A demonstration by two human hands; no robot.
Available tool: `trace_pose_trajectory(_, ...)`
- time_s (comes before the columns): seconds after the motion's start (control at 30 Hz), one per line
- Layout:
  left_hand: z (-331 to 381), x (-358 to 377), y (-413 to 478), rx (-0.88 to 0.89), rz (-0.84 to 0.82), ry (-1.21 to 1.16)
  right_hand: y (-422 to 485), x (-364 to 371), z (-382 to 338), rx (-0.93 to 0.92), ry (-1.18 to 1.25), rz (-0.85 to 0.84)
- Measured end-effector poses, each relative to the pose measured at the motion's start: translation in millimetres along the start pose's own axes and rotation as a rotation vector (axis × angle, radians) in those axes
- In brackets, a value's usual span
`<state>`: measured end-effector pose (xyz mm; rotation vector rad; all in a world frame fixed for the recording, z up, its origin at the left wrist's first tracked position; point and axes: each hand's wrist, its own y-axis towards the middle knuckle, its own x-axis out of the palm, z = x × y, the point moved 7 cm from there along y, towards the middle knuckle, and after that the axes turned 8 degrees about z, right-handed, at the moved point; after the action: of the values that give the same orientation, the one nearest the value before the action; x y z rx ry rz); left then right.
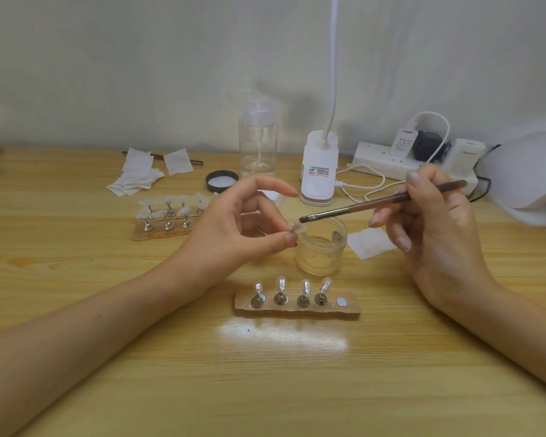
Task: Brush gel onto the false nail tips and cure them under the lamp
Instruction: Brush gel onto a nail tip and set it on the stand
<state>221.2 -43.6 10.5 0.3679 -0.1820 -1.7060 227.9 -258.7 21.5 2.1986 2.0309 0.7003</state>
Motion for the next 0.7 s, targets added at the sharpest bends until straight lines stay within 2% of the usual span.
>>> trace_pose_trajectory(0.1,-0.1,-0.1,0.3,0.013,0.000,0.003,-1.8,4.7,0.0,-0.001,-0.035,-0.038)
trace_pose_trajectory(0.3,-1.4,-2.0,0.9,0.027,0.011,-0.002,0.2,-6.6,0.7,-0.005,-0.086,0.071)
trace_pose_trajectory(0.43,-0.9,-1.2,1.0,0.039,0.007,0.009,-1.3,1.9,0.3,0.002,-0.014,-0.007)
trace_pose_trajectory(0.53,0.1,-0.6,0.8,0.050,0.003,0.015,-3.0,5.9,0.4,-0.001,-0.052,-0.042)
trace_pose_trajectory(0.7,1.2,-1.3,0.6,0.056,0.007,-0.008,-0.8,-6.7,3.5,0.028,-0.098,0.077)
